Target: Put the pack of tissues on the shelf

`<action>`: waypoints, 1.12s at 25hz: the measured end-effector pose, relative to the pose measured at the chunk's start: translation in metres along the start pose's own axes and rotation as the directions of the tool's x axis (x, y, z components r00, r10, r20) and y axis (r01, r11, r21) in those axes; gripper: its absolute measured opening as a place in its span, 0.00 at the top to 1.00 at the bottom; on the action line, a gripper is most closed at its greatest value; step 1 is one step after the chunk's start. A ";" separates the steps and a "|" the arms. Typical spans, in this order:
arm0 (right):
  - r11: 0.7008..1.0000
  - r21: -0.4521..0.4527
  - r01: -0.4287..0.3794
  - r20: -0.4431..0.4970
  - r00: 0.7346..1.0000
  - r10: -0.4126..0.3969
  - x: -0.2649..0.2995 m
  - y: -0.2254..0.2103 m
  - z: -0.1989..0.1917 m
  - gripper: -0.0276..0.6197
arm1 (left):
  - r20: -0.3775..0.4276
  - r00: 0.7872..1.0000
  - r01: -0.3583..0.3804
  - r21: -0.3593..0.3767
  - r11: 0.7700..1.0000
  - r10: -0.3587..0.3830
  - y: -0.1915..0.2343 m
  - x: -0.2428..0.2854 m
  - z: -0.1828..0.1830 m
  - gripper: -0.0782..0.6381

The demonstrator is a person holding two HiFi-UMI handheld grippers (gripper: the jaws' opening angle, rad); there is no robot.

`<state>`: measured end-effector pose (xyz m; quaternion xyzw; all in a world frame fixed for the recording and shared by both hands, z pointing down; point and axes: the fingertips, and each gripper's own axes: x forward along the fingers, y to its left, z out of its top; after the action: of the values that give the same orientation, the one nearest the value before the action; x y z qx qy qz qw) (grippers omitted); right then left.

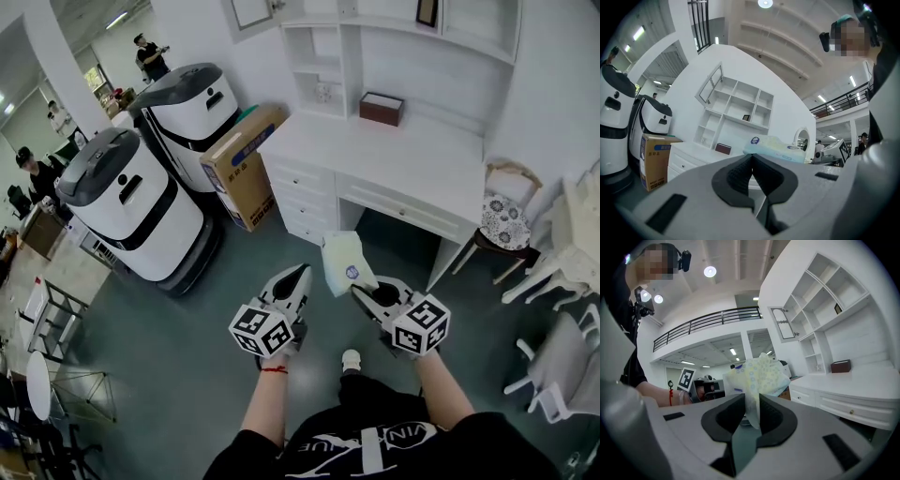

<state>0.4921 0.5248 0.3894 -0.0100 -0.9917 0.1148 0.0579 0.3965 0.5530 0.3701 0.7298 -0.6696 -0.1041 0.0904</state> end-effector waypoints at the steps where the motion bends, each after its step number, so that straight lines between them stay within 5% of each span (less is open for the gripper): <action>1: 1.000 -0.003 -0.003 -0.001 1.000 0.003 0.008 -0.009 0.004 0.85 | -0.001 1.000 0.002 0.001 1.000 -0.002 0.008 0.010 0.003 0.88; 15: 1.000 -0.014 -0.004 -0.023 1.000 0.004 0.099 -0.140 0.034 0.85 | 0.005 1.000 -0.003 -0.024 1.000 0.003 0.114 0.136 0.017 0.88; 28: 1.000 0.013 0.010 -0.029 1.000 -0.009 0.152 -0.203 0.048 0.85 | -0.014 1.000 -0.009 -0.048 0.999 0.008 0.178 0.192 0.022 0.88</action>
<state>0.3345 0.3214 0.4063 -0.0065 -0.9900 0.1206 0.0729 0.2354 0.3461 0.3916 0.7253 -0.6692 -0.1149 0.1132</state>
